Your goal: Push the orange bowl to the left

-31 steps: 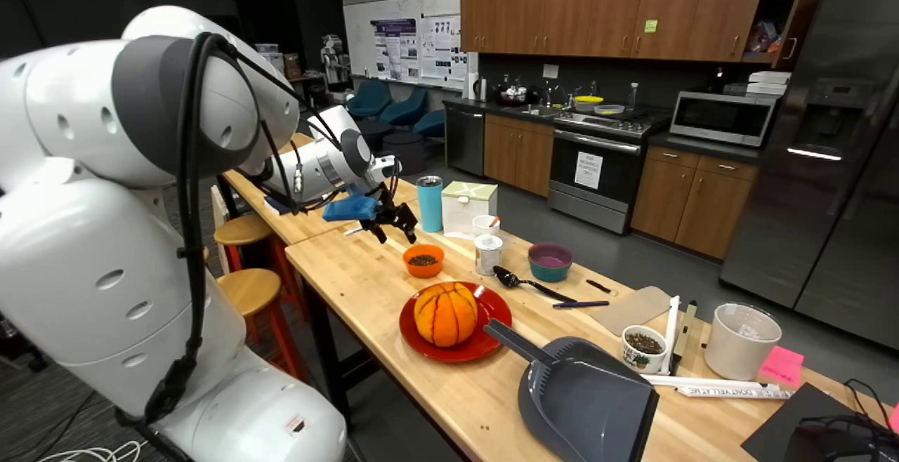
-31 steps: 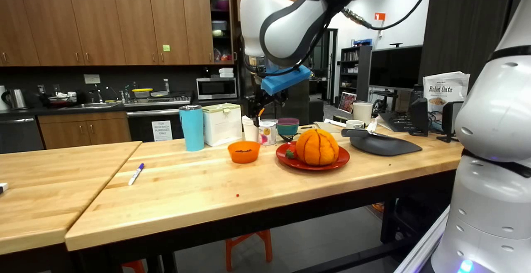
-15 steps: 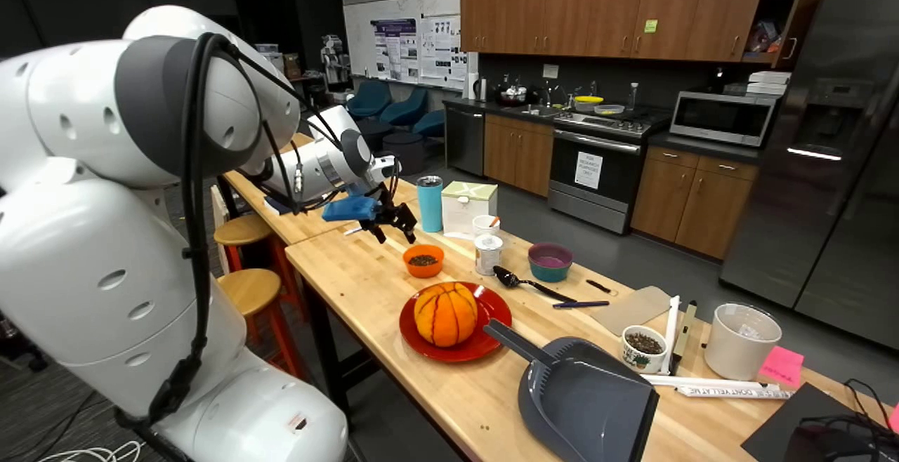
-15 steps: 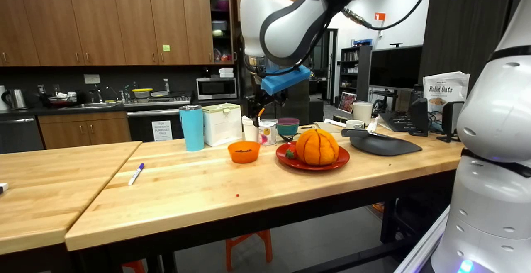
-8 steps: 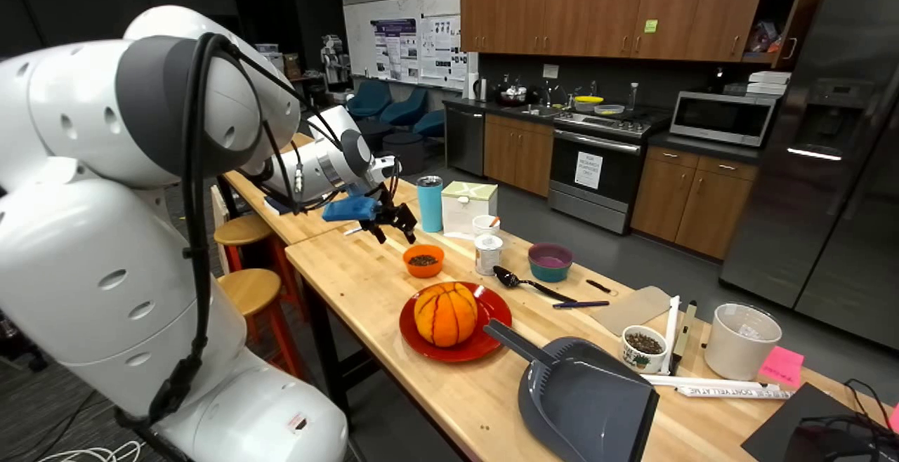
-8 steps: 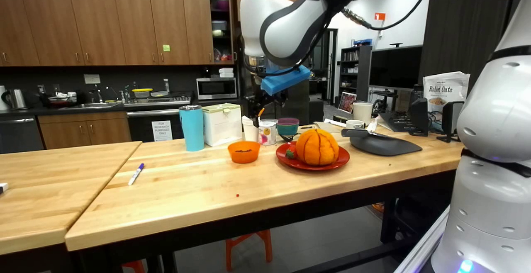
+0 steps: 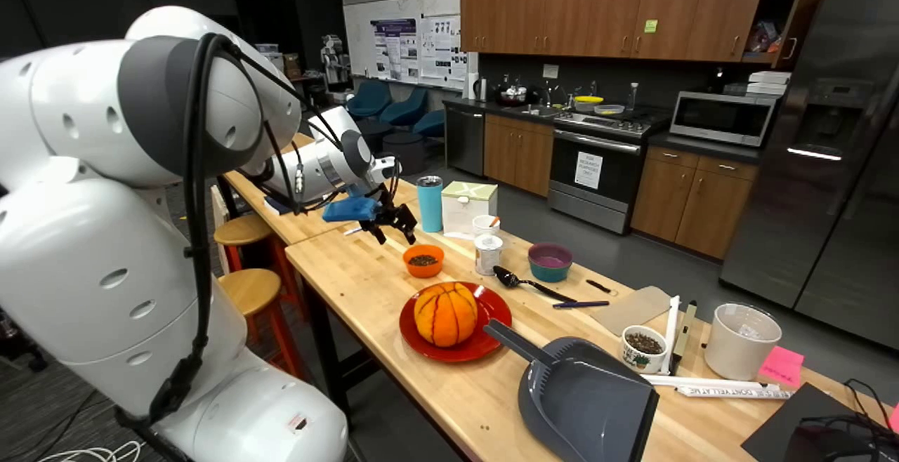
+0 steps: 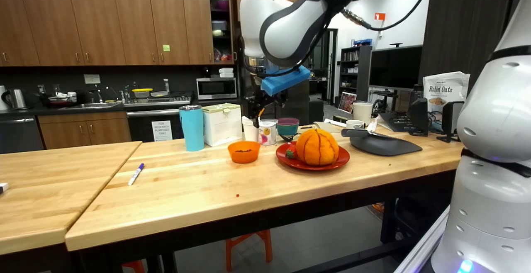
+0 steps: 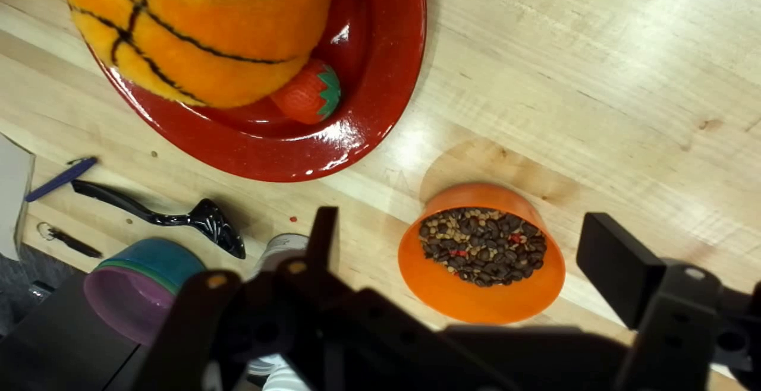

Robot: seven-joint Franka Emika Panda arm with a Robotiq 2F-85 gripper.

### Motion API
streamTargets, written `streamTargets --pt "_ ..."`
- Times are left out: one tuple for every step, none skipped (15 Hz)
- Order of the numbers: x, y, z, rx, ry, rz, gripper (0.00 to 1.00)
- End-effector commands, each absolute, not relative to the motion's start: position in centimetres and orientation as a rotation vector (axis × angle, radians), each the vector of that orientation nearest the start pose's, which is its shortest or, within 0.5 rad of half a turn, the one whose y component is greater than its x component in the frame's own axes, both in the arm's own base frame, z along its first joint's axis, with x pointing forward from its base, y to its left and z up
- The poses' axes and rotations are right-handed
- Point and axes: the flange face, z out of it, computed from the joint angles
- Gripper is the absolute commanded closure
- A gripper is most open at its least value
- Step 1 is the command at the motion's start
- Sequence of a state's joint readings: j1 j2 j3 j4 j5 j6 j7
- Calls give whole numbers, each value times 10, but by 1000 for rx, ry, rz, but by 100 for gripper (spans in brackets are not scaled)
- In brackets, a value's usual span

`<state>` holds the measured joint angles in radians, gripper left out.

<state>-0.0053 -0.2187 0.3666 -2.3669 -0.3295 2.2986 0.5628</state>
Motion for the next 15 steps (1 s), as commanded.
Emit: streamTargets --pt "456 171 420 -3357 -12 -444 0" --pt "456 175 418 -3355 -25 -444 0" --pt "456 182 415 -3357 -55 -437 0" --pt "456 188 411 -3360 -82 -426 0" --pt "454 197 406 -3369 -120 -404 0" --pt "453 204 400 -3369 -151 -384 0" --pt "453 211 393 -3363 -178 -351 0" --pt "454 216 383 -3359 -195 -311 0" --pt "457 218 369 -3355 -201 -253 0" --pt "458 219 356 -3352 -202 -200 0" --pt "460 215 341 -3342 -186 -139 0" --pt "461 208 324 -3331 -149 -66 0" --pt "462 200 310 -3324 -105 -3 0" --pt "461 191 295 -3305 -50 61 0" --pt "460 182 284 -3294 8 114 0"
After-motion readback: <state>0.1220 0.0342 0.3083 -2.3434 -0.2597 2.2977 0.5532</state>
